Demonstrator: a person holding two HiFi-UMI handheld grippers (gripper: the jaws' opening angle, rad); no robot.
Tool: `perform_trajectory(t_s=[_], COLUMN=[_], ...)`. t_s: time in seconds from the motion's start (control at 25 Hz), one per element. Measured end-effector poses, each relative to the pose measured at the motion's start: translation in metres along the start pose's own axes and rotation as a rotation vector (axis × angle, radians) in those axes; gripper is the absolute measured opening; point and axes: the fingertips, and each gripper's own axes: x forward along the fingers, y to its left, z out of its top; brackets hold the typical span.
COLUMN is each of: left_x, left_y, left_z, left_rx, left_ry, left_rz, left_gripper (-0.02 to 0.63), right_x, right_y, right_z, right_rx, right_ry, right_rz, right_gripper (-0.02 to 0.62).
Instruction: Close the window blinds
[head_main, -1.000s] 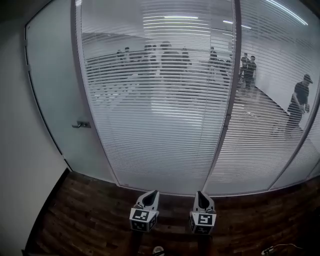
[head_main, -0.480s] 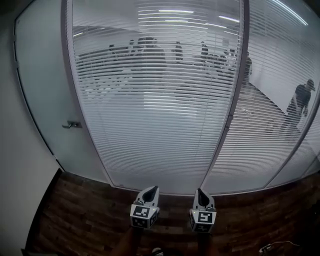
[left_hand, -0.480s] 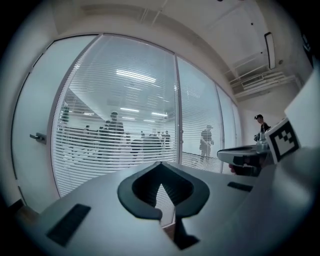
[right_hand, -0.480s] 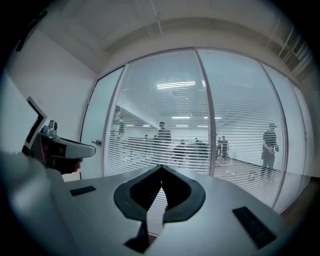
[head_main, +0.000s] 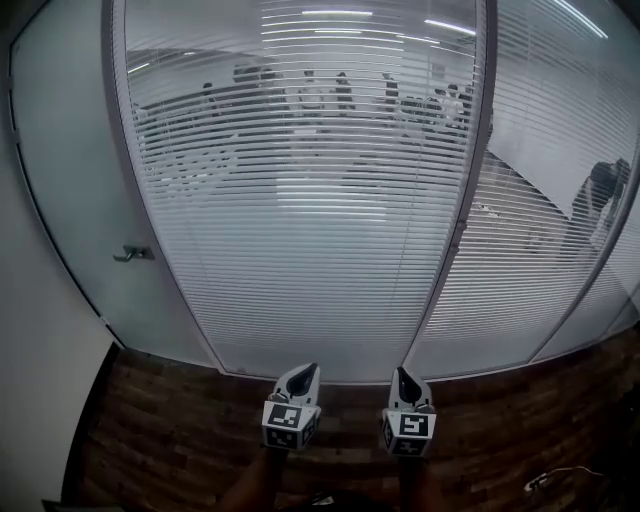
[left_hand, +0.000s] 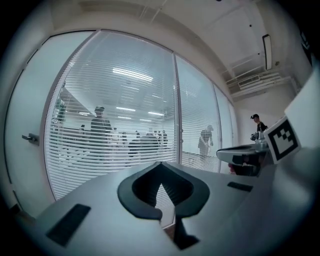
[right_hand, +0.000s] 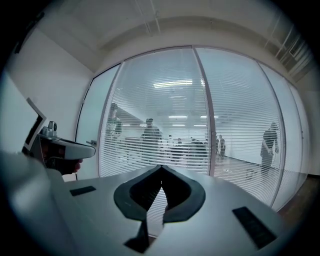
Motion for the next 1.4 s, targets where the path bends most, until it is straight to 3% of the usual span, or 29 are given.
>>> perform_trajectory(t_s=[0.64,0.92,1.4], left_x=[0.057,0.115,0.219], left_y=[-0.009,-0.016,-0.039], left_z=[-0.012,0.003,0.045], left_rx=[0.0,-0.015,0.012], left_ry=[0.029,0.015,0.005], left_rz=[-0.009,0.033,0.073], left_gripper=[-0.005,-0.005,-0.005], right_x=[0.041,0.086,0.169], right_y=[-0.039,-0.086,-0.187], right_z=[-0.01,-0.016,0.026], right_rx=[0.012,0.017,0.017], right_ry=[0.008,-0.005,-0.045], right_rz=[0.008,0.009,0.024], right_gripper=[0.003,0.003,0.003])
